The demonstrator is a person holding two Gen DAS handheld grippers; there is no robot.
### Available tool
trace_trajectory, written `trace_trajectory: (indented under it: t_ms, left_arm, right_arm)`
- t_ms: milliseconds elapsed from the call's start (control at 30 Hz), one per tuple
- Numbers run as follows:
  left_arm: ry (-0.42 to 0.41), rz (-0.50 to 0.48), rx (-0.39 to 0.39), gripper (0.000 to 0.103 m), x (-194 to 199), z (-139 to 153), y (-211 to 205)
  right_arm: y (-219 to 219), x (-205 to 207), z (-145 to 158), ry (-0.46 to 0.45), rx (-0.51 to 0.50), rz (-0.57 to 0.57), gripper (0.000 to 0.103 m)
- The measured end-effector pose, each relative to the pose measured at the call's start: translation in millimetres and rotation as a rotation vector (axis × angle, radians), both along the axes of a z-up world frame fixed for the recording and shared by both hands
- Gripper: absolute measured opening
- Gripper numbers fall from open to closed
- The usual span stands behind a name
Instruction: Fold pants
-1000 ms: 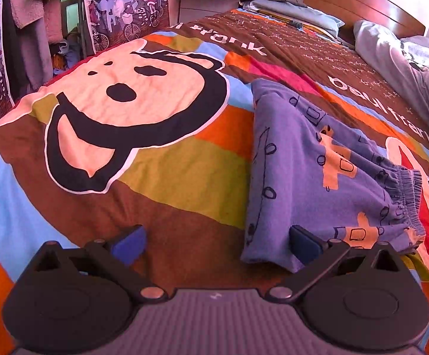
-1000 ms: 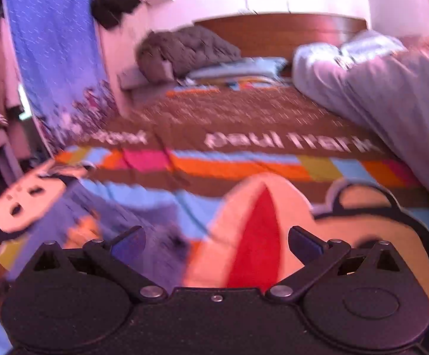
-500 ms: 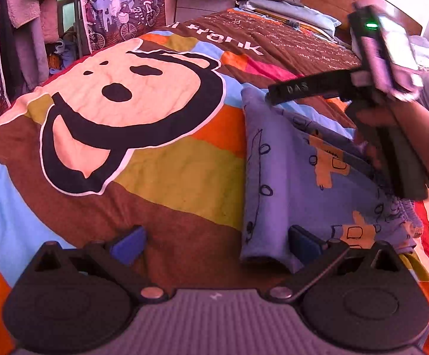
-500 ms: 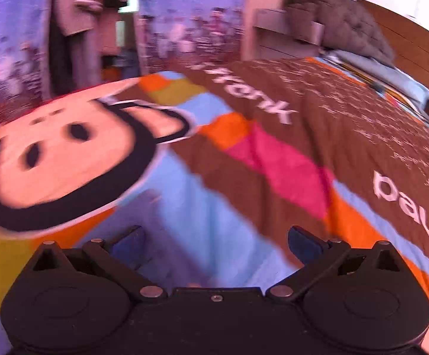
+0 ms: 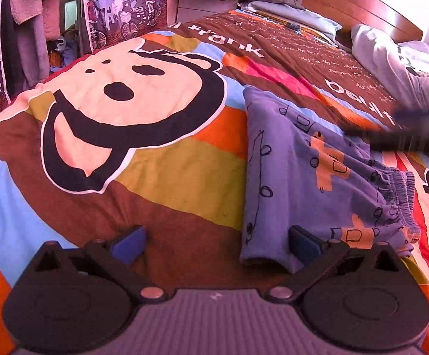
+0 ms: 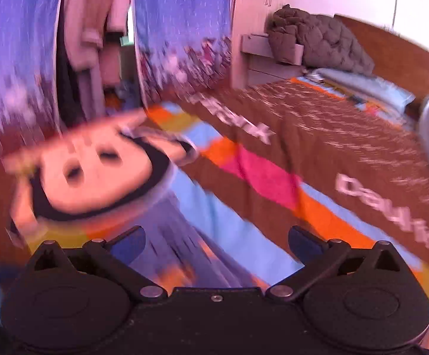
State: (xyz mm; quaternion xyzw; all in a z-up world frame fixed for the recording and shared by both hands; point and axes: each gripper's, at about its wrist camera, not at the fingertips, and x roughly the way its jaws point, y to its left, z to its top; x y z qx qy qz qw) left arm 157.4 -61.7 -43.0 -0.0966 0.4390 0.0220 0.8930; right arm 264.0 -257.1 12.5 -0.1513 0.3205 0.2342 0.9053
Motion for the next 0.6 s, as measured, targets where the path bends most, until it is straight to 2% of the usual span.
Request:
trace_trajectory:
  t_ms: [67,100,133,167,267,300,367,433,500,533,567,600]
  left_arm:
    - [0.003,-0.002,0.008,0.103,0.2,0.1,-1.6]
    - [0.004,-0.005,0.012,0.103,0.2,0.2,-2.3]
    - [0.003,-0.006,0.015,0.103,-0.2,0.3,-2.8]
    - [0.002,-0.006,0.014,0.103,-0.6,0.3,-2.4]
    - [-0.001,-0.002,0.005,0.103,-0.8,0.2,-0.9]
    - [-0.002,-0.002,0.006,0.103,-0.8,0.1,-0.9]
    - [-0.003,-0.001,0.002,0.103,-1.0,0.0,-0.6]
    - [-0.008,0.002,-0.008,0.103,-1.5,0.3,0.1]
    - [-0.015,0.005,-0.021,0.103,-2.4,0.3,2.7]
    - [-0.019,0.008,-0.03,0.103,-3.0,0.4,3.8]
    - [-0.022,0.011,-0.039,0.103,-3.9,0.5,5.1]
    - [-0.025,0.015,-0.047,0.103,-4.5,0.5,6.3]
  right_arm:
    - [-9.7,-3.5,-23.8,-0.026,-0.189,-0.089,0.102]
    - [-20.2,0.0,-39.8,-0.045,-0.312,-0.186,0.102]
    - [-31.9,4.1,-50.2,-0.055,-0.352,-0.258,0.102]
    - [-50.8,3.3,-49.8,-0.034,-0.283,-0.327,0.102]
    - [-109.8,-25.4,-22.8,0.088,0.261,-0.624,0.102]
    - [-121.7,-41.4,-17.4,0.115,0.4,-0.642,0.102]
    - [-127.8,-67.2,-15.6,0.168,0.553,-0.62,0.102]
    - [-127.9,-97.0,-24.4,0.217,0.614,-0.559,0.102]
    - [-126.3,-133.3,-45.4,0.197,0.576,-0.56,0.102]
    - [-125.5,-136.7,-52.3,0.235,0.538,-0.615,0.102]
    - [-127.8,-133.5,-55.5,0.289,0.545,-0.631,0.102]
    - [-128.4,-136.4,-50.1,0.278,0.586,-0.6,0.102]
